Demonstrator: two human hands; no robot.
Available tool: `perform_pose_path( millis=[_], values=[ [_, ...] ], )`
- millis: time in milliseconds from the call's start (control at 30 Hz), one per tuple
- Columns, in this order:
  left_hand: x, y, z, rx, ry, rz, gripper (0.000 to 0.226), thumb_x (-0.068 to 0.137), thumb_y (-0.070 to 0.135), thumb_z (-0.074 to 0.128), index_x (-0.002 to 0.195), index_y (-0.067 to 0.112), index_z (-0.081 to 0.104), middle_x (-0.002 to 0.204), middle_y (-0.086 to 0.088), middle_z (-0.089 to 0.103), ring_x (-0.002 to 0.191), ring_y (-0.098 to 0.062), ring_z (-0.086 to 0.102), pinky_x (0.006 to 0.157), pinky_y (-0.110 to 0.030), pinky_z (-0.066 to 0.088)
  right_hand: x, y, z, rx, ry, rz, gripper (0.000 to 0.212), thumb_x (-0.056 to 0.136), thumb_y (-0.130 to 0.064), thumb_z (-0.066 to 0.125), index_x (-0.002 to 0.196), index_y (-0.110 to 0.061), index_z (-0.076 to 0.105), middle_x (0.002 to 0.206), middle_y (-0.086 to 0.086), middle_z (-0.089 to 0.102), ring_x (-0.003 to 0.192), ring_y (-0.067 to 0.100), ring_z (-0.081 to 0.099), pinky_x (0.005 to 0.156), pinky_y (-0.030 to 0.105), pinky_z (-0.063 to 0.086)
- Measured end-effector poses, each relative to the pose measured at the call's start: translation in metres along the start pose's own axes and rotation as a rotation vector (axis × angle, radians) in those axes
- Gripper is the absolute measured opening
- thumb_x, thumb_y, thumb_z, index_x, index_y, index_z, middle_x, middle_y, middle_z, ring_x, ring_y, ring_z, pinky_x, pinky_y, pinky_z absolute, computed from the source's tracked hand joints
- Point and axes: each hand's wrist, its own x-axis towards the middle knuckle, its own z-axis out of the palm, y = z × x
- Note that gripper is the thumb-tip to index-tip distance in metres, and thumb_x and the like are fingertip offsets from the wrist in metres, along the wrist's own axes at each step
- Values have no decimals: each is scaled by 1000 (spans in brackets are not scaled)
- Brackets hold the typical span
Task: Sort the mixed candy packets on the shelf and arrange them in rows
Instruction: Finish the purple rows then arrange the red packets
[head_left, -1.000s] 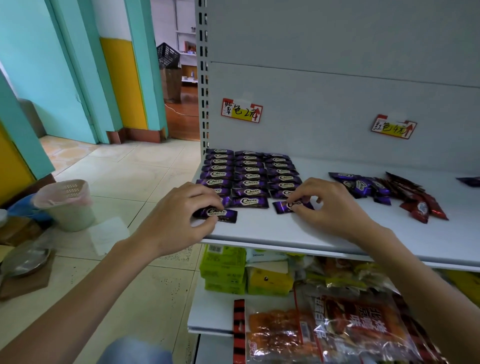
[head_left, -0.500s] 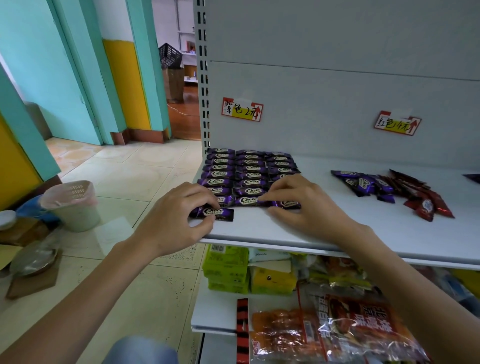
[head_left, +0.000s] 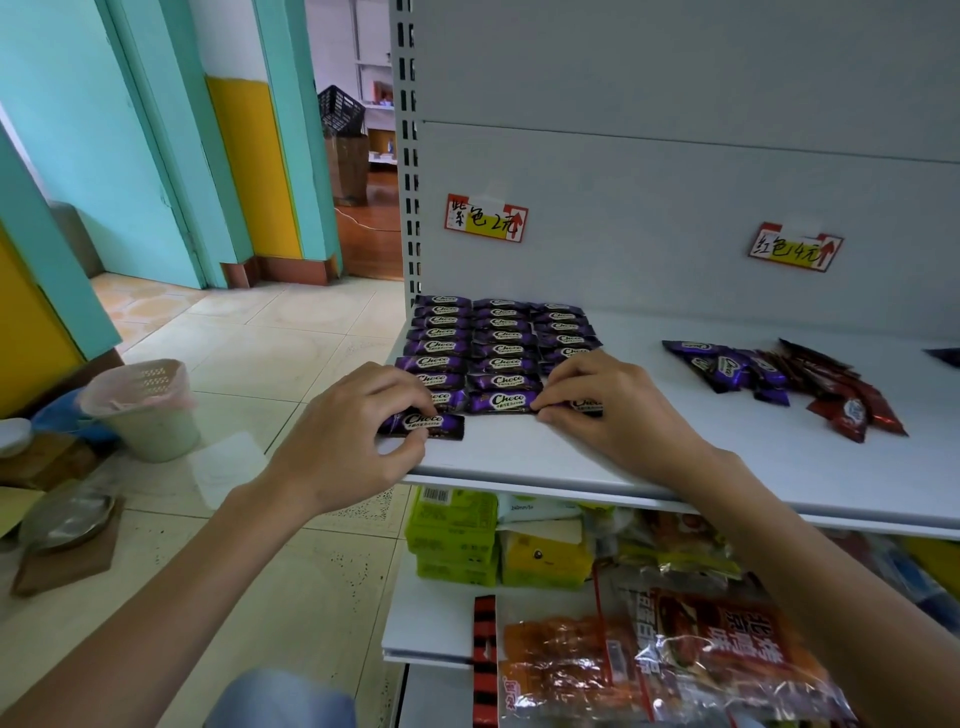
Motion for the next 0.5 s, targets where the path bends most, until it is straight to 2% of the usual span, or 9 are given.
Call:
perform_pose_path(
  millis=[167, 267, 400, 500],
  values=[
    [-1, -1, -2, 27, -5, -14, 31, 76, 37, 46, 91, 22, 68, 98, 15, 60, 94, 0, 49, 76, -15, 38, 1, -2, 0, 3, 0, -10, 12, 83, -23, 68, 92, -20, 75, 93, -6, 64, 89, 9, 57, 80, 35, 51],
    [1, 1, -3, 38, -9, -7, 33, 76, 40, 47, 94, 21, 68, 98, 17, 57, 94, 0, 48, 76, -14, 36, -1, -3, -3, 10, 26, 4, 13, 84, -25, 66, 94, -20, 74, 94, -9, 63, 91, 5, 55, 82, 26, 48],
    [17, 16, 0, -12, 23, 12, 36, 74, 41, 48, 96, 19, 68, 99, 17, 56, 95, -1, 48, 79, -18, 38, -6, 9, -20, -20, 104, 53, 15, 85, -20, 67, 98, -16, 73, 96, -6, 64, 87, -3, 51, 79, 4, 36],
    [43, 40, 16, -67, 16, 63, 38, 74, 39, 47, 97, 18, 68, 101, 11, 59, 98, -3, 50, 85, -25, 40, -18, 27, -44, -65, 128, 123, 18, 84, -12, 66, 101, -13, 71, 99, -3, 65, 83, -2, 54, 77, 6, 41]
  ],
)
